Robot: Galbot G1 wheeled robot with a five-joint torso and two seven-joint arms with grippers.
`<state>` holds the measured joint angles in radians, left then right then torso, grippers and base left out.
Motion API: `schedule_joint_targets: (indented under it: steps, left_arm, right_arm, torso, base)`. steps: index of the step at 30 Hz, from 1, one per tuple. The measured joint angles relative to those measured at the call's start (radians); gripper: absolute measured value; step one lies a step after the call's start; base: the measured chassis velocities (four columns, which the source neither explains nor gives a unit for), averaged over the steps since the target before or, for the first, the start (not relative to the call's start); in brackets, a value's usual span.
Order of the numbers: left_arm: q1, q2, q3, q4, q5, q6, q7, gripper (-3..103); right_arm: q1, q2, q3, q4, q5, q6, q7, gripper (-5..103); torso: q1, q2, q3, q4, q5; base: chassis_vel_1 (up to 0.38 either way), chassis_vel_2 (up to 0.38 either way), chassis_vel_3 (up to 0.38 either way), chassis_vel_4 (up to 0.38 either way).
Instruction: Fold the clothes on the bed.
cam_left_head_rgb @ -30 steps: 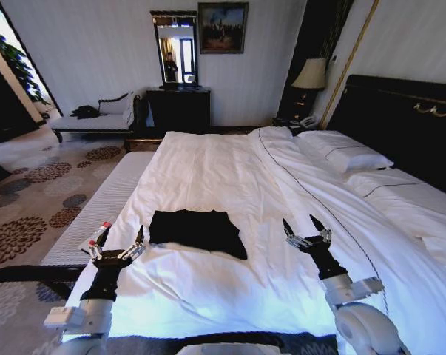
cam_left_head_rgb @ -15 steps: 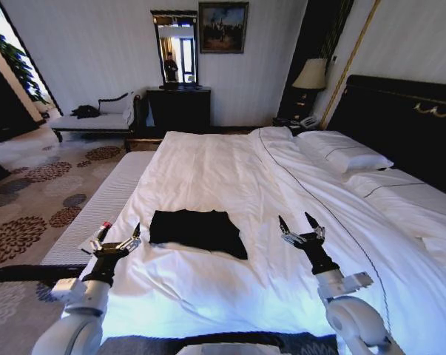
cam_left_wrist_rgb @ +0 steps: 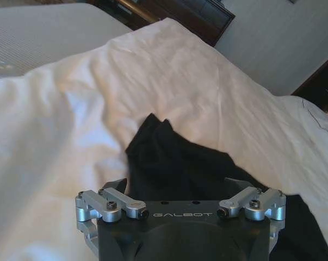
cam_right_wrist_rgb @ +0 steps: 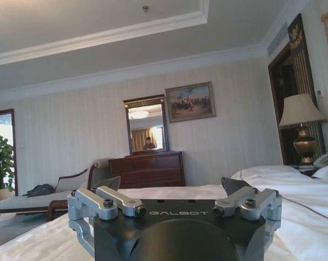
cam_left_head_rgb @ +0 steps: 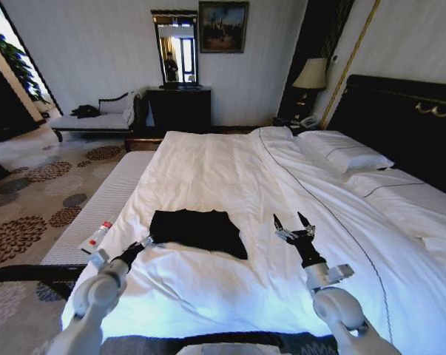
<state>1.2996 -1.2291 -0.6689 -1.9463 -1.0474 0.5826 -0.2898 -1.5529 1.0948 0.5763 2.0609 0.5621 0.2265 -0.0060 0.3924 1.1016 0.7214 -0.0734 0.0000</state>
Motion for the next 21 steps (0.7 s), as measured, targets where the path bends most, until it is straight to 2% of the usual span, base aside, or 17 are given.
schedule_joint_targets:
  steps: [3, 8, 19, 21]
  left_arm:
    - [-0.107, 0.0, 0.043, 0.058, -0.004, 0.026, -0.045, 100]
    - [-0.202, -0.004, 0.084, 0.118, 0.005, 0.051, -0.089, 100]
    - [-0.308, -0.013, 0.082, 0.228, -0.048, 0.105, -0.149, 100]
    - [-0.337, -0.017, 0.086, 0.26, -0.062, 0.122, -0.181, 100]
  right_arm:
    - [0.006, 0.006, -0.003, -0.017, -0.001, 0.004, 0.004, 100]
    - [0.01, 0.011, -0.008, -0.035, -0.003, 0.005, 0.008, 100]
    - [0.027, 0.017, -0.033, -0.075, -0.009, 0.006, 0.012, 100]
    - [0.035, 0.016, -0.04, -0.084, -0.01, 0.006, 0.014, 100]
  torso:
    - [0.0, 0.0, 0.0, -0.0002, 0.0001]
    - [0.0, 0.0, 0.0, -0.0002, 0.0001]
    - [0.0, 0.0, 0.0, 0.0001, 0.0]
    - [0.0, 0.0, 0.0, 0.0001, 0.0001]
  base:
    - [0.0, 0.0, 0.0, 0.0]
    - [0.0, 0.0, 0.0, 0.0]
    - [0.0, 0.0, 0.0, 0.0]
    - [0.0, 0.0, 0.0, 0.0]
